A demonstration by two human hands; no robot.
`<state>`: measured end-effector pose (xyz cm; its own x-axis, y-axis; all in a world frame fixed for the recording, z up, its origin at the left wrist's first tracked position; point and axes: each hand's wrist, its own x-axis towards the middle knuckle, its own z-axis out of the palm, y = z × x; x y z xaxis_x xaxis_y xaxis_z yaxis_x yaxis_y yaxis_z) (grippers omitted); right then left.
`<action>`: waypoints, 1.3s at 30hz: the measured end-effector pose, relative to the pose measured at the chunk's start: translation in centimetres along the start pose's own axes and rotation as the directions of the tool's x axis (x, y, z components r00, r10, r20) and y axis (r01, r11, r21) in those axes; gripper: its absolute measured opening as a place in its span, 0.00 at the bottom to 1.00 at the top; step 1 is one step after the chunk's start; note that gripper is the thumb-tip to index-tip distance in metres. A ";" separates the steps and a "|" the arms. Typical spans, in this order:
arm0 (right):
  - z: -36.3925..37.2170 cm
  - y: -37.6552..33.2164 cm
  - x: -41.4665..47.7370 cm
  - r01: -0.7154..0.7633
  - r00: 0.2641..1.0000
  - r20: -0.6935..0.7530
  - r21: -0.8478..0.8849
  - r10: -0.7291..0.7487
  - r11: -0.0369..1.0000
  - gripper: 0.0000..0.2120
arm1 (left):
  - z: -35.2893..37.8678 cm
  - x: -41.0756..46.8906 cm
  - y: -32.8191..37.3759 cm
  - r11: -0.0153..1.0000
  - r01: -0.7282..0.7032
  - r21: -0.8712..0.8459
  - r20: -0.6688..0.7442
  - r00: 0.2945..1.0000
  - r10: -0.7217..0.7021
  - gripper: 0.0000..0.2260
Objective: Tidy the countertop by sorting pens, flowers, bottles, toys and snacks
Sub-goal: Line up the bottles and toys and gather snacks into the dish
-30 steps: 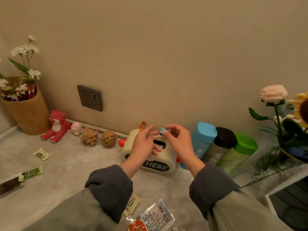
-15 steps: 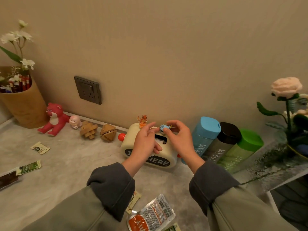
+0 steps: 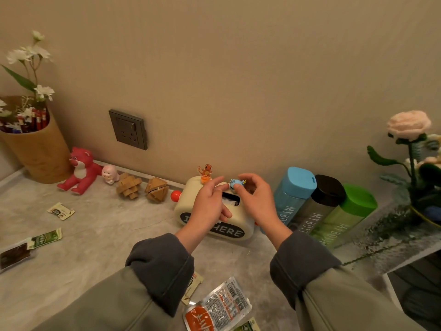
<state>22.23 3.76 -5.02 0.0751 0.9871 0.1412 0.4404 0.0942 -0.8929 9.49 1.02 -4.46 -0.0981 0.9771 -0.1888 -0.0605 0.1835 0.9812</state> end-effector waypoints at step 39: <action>0.0 2.3 -17.8 0.294 0.788 0.593 -0.600 0.166 0.744 0.29 | -6.0 -14.0 -11.3 0.475 0.008 0.880 -0.090 0.985 0.150 0.13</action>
<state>21.84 -13.62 -9.57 -0.3979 0.8702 -0.2904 0.8865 0.2832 -0.3660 5.56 -15.40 -13.11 -0.1952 0.9798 -0.0425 0.8448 0.1900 0.5002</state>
